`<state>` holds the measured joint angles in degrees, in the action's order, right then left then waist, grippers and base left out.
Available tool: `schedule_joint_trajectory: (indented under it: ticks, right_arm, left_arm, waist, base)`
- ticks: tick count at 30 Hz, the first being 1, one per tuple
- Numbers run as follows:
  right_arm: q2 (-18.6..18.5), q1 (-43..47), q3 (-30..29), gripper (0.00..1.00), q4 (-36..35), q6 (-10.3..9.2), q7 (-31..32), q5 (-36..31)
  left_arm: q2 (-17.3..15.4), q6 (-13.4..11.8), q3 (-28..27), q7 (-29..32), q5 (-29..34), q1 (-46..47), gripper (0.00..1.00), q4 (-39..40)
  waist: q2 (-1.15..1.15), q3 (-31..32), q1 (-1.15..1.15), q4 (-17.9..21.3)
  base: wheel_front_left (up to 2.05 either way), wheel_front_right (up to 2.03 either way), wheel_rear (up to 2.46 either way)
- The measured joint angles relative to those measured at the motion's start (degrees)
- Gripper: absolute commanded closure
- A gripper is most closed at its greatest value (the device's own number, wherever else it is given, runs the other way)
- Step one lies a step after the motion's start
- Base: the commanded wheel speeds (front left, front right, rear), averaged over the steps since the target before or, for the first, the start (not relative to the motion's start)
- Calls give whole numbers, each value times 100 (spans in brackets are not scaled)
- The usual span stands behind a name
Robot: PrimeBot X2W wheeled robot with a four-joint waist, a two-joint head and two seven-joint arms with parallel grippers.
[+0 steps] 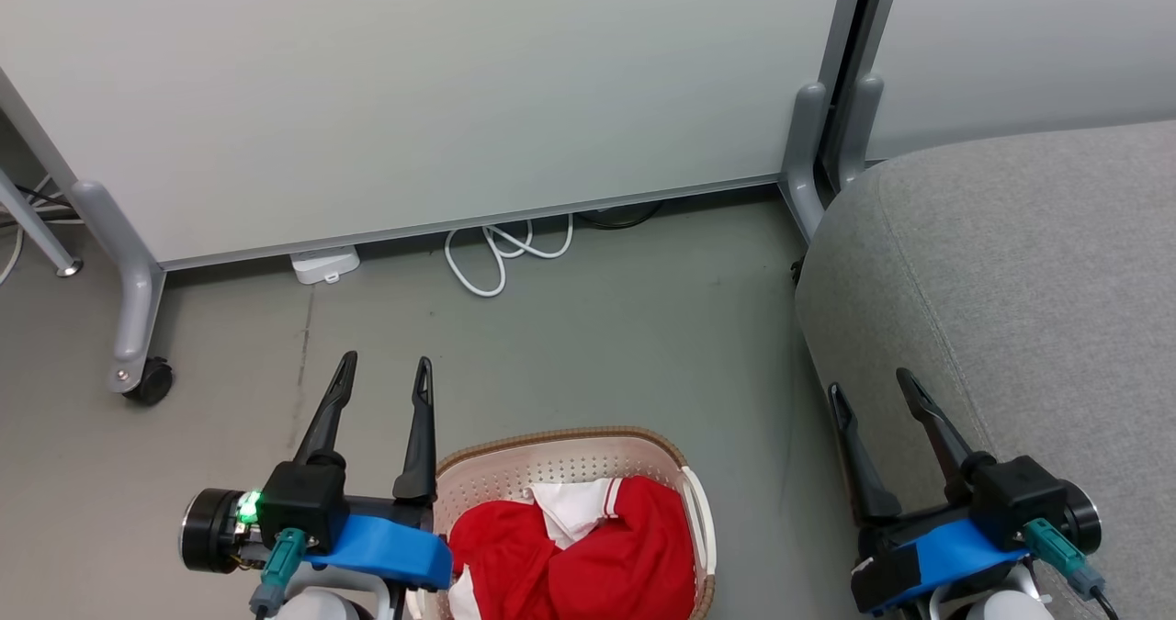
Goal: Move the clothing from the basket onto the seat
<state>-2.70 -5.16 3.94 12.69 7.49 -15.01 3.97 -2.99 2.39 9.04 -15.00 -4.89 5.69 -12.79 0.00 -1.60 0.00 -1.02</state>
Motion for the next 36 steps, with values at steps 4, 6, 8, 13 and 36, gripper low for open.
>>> schedule_joint_trajectory:
  ticks: [4,6,8,13,36]
  right_arm:
    - [-1,-12,7,0,0,0,-2,4]
    - [-1,-12,11,0,3,0,-2,20]
    - [-1,-12,18,0,8,0,-2,52]
    - [-1,-12,27,0,14,0,-2,71]
    - [-7,-423,13,0,-153,0,-3,69]
  left_arm:
    - [3,43,-48,0,-68,0,0,-37]
    - [3,60,-68,0,-110,-1,0,-54]
    - [4,66,-70,0,-166,-1,0,-65]
    - [5,67,-66,0,-218,-1,0,-84]
    - [-43,425,352,-7,96,866,0,-891]
  waist:
    - [0,1,0,12]
    - [0,0,0,18]
    - [0,-1,0,22]
    - [0,-4,0,28]
    - [0,-501,0,417]
  base:
    - [0,0,0]
    - [0,0,0]
    - [0,0,0]
    - [0,0,0]
    - [0,0,0]
